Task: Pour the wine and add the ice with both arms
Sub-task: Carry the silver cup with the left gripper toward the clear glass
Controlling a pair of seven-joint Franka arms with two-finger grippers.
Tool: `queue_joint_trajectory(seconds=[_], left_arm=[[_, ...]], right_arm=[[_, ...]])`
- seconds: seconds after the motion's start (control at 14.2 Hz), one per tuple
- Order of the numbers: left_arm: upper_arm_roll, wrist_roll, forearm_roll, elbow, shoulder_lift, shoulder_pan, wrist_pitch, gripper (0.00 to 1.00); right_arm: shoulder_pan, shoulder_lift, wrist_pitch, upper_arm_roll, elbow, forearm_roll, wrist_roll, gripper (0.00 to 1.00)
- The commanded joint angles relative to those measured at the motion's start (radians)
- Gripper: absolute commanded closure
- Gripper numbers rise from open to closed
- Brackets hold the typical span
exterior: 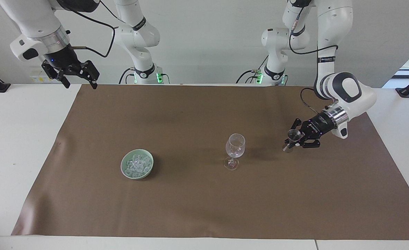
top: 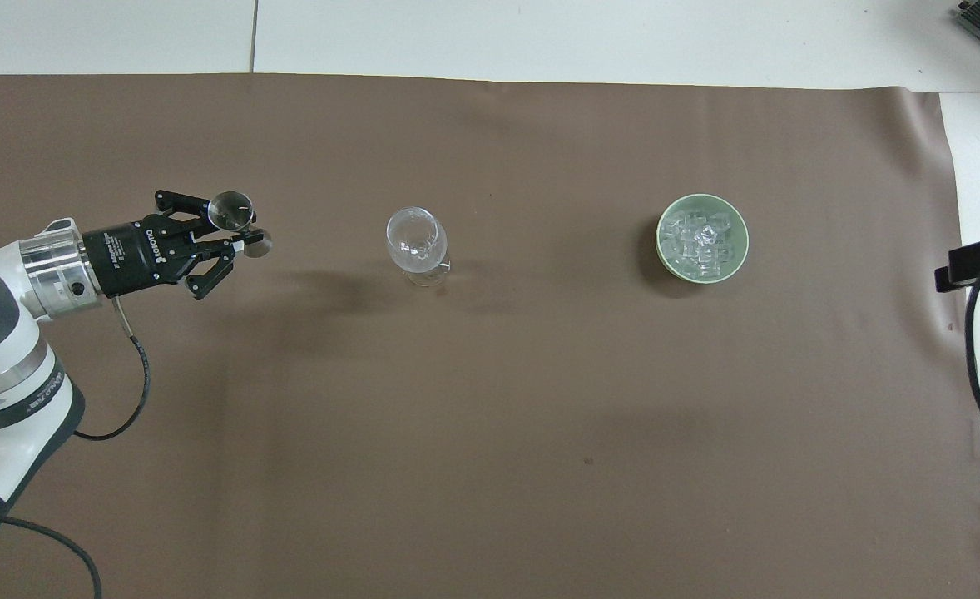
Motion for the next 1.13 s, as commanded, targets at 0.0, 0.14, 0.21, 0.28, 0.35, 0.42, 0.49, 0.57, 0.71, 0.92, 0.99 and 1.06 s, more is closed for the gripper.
queue_joint_trajectory(seconds=[0.0,0.14,0.21,0.28,0.35,0.42,0.49,0.57,0.71,0.92,0.99,1.06], left_arm=[[0.015,-0.040,-0.005,-0.030,-0.052,-0.056,0.063,1.00],[0.015,-0.056,-0.005,-0.030,-0.061,-0.076,0.082,1.00],[0.013,-0.062,-0.005,-0.030,-0.063,-0.085,0.094,1.00],[0.013,-0.065,-0.005,-0.032,-0.073,-0.103,0.114,1.00],[0.013,-0.074,-0.005,-0.032,-0.075,-0.116,0.131,1.00],[0.013,-0.079,-0.005,-0.032,-0.077,-0.131,0.148,1.00],[0.012,-0.085,-0.005,-0.032,-0.080,-0.143,0.163,1.00],[0.012,-0.085,-0.005,-0.032,-0.081,-0.157,0.183,1.00],[0.008,-0.092,-0.005,-0.032,-0.080,-0.198,0.240,1.00],[0.007,-0.111,-0.005,-0.032,-0.081,-0.244,0.293,1.00],[0.007,-0.114,-0.005,-0.030,-0.081,-0.255,0.309,1.00],[0.007,-0.119,-0.007,-0.030,-0.081,-0.264,0.318,1.00]], right_arm=[[0.000,-0.007,0.008,0.001,-0.005,-0.002,0.018,0.00],[0.000,-0.007,0.008,0.001,-0.005,-0.002,0.018,0.00],[0.000,-0.007,0.008,0.001,-0.005,-0.002,0.018,0.00],[0.000,-0.007,0.008,0.001,-0.005,-0.002,0.018,0.00],[0.000,-0.007,0.008,0.001,-0.005,-0.002,0.018,0.00],[0.000,-0.007,0.008,0.001,-0.005,-0.002,0.018,0.00],[0.000,-0.007,0.008,0.001,-0.005,-0.002,0.018,0.00],[0.000,-0.007,0.008,0.001,-0.005,-0.002,0.018,0.00],[0.000,-0.007,0.008,0.001,-0.005,-0.002,0.018,0.00],[0.000,-0.007,0.008,0.001,-0.005,-0.002,0.018,0.00],[0.000,-0.007,0.008,0.001,-0.005,-0.002,0.018,0.00],[0.000,-0.007,0.008,0.001,-0.005,-0.002,0.018,0.00]])
